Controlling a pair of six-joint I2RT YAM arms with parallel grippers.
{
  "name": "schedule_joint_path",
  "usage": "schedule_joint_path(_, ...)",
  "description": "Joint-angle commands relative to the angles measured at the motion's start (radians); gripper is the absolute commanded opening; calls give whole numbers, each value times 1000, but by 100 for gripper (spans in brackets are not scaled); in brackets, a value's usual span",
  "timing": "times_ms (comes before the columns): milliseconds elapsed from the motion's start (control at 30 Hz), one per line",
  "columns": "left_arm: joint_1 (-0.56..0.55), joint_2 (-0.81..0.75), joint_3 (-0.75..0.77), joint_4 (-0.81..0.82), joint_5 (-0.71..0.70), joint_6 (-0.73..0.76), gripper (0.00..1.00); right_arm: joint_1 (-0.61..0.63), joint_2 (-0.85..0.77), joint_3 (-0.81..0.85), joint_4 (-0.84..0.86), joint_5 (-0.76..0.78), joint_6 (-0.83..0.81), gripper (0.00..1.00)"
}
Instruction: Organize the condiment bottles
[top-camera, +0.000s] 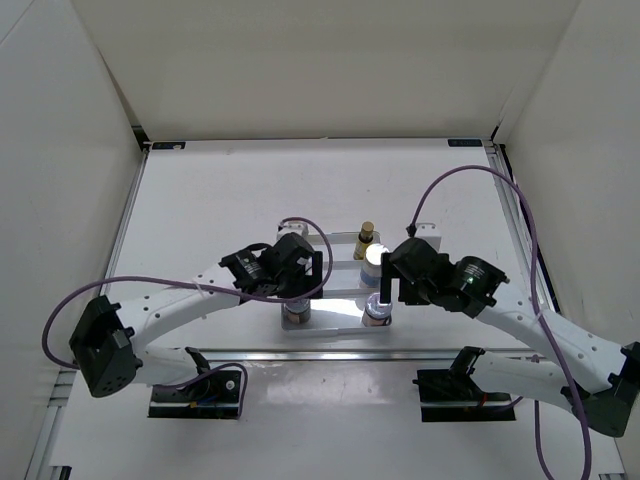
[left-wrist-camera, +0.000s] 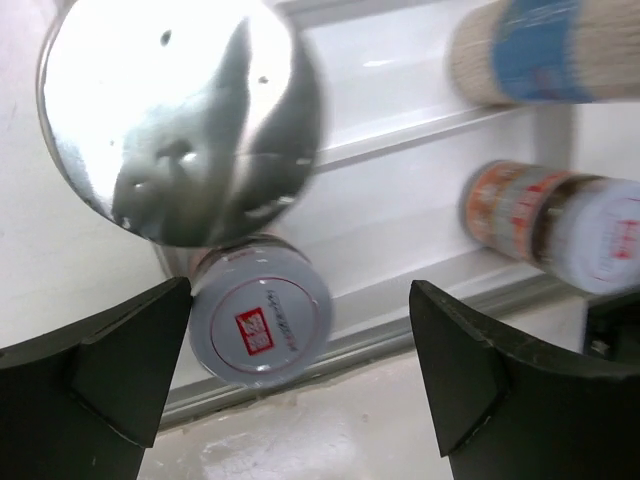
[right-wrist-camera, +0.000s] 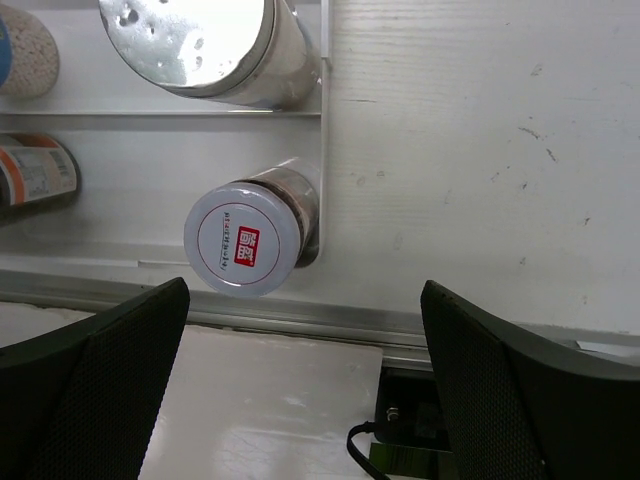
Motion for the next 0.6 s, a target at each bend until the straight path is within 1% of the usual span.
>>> schedule_joint_path(0, -12, -93, 88, -3, 37, 85, 100, 6, -68, 40, -35, 61, -16, 100)
schedule_joint_path(100, -12, -148, 134, -33, 48, 160, 100, 6, -114, 40, -44, 94, -16, 100)
schedule_joint_path(133, -12, -188, 146, -45, 48, 178, 100, 6, -124, 40, -44, 104, -16, 100)
schedule_joint_path(200, -12, -240, 168, -65, -22, 230, 100, 6, -155, 31, -53, 139, -6, 100)
schedule_joint_path(233, -12, -304, 168, -78, -62, 246, 100, 6, -164, 22, -53, 150, 3, 100)
schedule_joint_path(267, -12, -338, 159, -78, -160, 261, 100, 6, -183, 22, -62, 160, 3, 100)
schedule_joint_path(300, -12, -407, 136, -78, -209, 296, 100, 6, -183, 22, -63, 160, 3, 100)
schedule_joint_path(333, -12, -439, 123, -78, -304, 316, 100, 6, -197, 22, -76, 184, 12, 100)
schedule_joint_path(400, -12, -493, 84, -78, -397, 358, 100, 6, -210, 13, -87, 193, 12, 100)
schedule_joint_path(433, -12, -534, 70, -78, -437, 408, 100, 6, -221, 13, -96, 209, 12, 100)
schedule_joint_path(467, -3, -550, 58, -78, -505, 436, 100, 6, -221, 13, -96, 219, 12, 100)
schedule_joint_path(533, 6, -573, 19, -78, -547, 529, 100, 6, -234, 4, -107, 248, 12, 100)
schedule_joint_path(567, 6, -591, 1, -78, -604, 546, 100, 6, -234, 3, -107, 261, 12, 100)
